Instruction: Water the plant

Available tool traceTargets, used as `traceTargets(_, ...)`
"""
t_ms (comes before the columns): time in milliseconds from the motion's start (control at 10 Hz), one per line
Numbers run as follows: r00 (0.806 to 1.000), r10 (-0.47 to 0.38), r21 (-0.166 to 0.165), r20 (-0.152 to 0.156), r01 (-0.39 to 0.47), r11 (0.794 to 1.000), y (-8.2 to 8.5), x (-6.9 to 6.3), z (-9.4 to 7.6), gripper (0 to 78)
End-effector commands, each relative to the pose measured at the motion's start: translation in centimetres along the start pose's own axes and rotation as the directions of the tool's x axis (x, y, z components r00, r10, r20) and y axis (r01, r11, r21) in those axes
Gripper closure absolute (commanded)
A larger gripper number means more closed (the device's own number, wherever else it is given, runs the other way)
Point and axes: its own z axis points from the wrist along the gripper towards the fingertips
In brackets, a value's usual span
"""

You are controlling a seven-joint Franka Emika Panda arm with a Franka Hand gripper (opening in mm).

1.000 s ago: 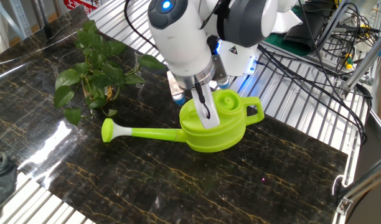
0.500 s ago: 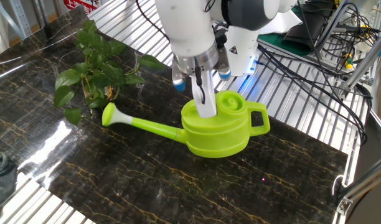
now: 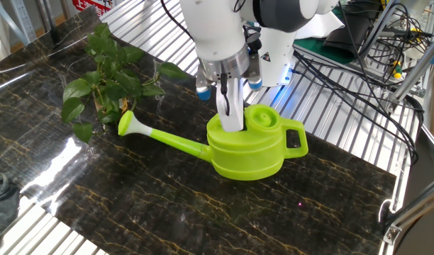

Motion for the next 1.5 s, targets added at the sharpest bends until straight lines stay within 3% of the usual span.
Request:
traceTargets(100,0.964,0.267,-0.193,0.007,-0.261,0.946,0.1,0.2,-1.2,76.4)
traceTargets(300,0.953,0.303,-0.221,0.012,-0.293,0.93,0.2,0.2,-1.2,76.4)
traceTargets(600,0.921,0.39,-0.233,-0.019,-0.384,0.894,0.8,0.0,-1.8,76.4)
traceTargets(1000,0.92,0.389,-0.237,-0.035,-0.386,0.891,1.5,-0.3,-2.6,76.4)
traceTargets(1100,0.917,0.392,-0.234,-0.073,-0.398,0.887,1.8,-0.4,-2.8,76.4)
traceTargets(1300,0.916,0.389,-0.229,-0.094,-0.4,0.887,2.0,-0.5,-3.1,76.4)
traceTargets(1500,0.919,0.384,-0.23,-0.083,-0.393,0.89,2.1,-0.6,-3.2,76.4)
